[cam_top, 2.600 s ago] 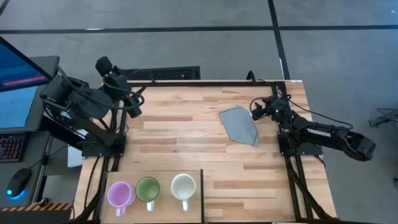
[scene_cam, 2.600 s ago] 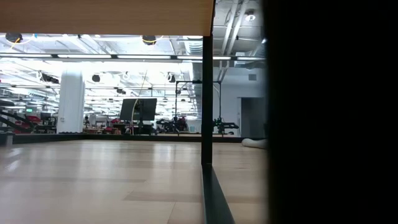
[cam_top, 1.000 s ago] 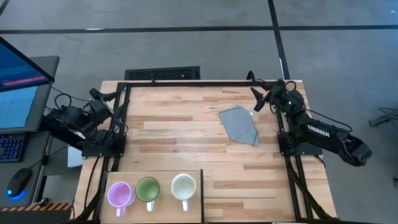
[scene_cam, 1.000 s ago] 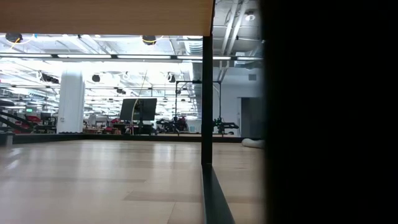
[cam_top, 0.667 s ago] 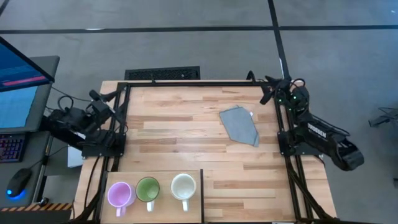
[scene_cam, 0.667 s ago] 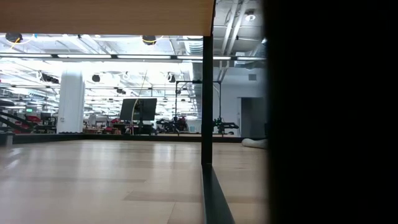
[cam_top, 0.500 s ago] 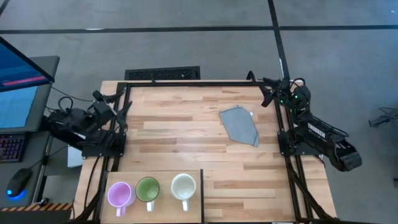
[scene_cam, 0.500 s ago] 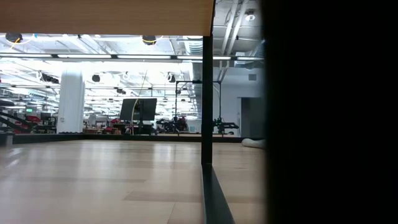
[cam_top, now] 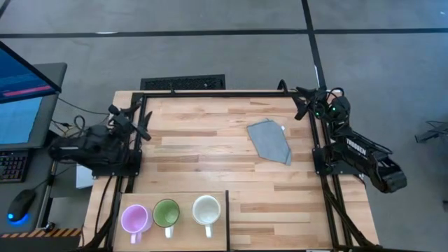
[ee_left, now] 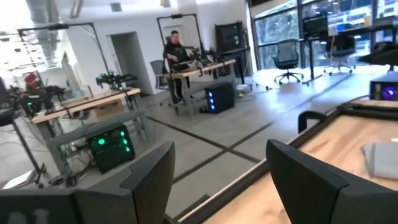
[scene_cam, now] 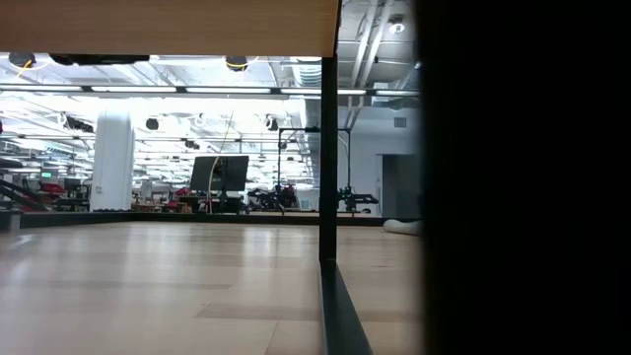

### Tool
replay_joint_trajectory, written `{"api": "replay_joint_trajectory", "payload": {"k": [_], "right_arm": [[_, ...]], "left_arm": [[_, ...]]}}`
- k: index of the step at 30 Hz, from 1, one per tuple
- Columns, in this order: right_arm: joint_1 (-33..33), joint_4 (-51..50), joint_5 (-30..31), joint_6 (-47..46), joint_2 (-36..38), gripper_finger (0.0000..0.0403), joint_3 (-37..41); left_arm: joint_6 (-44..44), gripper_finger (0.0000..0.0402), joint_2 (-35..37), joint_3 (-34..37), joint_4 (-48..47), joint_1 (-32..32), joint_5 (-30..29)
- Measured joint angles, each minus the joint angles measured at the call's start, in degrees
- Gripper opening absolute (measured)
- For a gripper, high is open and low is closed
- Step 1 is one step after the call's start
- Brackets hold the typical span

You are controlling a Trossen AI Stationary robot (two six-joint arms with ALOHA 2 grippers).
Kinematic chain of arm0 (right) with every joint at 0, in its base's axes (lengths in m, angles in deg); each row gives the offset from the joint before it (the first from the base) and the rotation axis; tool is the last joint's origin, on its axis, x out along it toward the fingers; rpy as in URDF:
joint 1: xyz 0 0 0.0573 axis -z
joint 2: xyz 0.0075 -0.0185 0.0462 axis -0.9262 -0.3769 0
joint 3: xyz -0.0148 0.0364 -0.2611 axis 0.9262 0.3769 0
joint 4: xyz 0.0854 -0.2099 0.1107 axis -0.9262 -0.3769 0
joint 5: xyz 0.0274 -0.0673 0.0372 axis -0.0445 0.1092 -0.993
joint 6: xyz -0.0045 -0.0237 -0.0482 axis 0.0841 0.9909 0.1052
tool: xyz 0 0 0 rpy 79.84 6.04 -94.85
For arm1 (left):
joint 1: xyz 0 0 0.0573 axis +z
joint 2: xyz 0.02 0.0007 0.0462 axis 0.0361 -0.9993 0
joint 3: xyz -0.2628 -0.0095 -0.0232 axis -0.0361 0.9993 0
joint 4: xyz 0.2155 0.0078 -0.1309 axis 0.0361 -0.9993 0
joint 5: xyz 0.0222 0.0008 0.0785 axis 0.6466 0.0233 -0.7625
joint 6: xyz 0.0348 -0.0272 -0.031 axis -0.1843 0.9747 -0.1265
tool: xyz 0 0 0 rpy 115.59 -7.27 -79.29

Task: Stack small to large cups/mugs on shelf
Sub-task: Return to Home position

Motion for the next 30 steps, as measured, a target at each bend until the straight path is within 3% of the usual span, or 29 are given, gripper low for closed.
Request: {"api": "replay_joint_trajectory", "payload": {"k": [6, 12, 17, 23, 30], "right_arm": [[0.00, -0.17, 0.00, 0.14, 0.00, 0.0235, 0.00], [0.00, -0.17, -0.02, 1.98, 0.00, 0.0235, 0.00], [0.00, -0.17, -0.04, 4.00, 0.00, 0.0235, 0.00], [2.32, -0.19, -0.31, 4.98, 0.00, 0.0235, 0.00], [9.05, 0.18, -12.88, 4.59, -0.07, 0.0235, 0.00]], "left_arm": [[-1.47, 0.0244, -0.05, 2.61, 4.59, 8.67, 6.26], [-0.51, 0.0244, -2.12, 2.63, 4.91, 18.87, 16.10], [0.93, 0.0244, -8.20, 2.63, 5.74, 28.22, 23.64], [0.03, 0.0244, -17.36, 2.63, 14.22, 41.90, 33.39], [3.81, 0.0244, -19.62, 2.63, 14.90, 56.29, 43.76]]}}
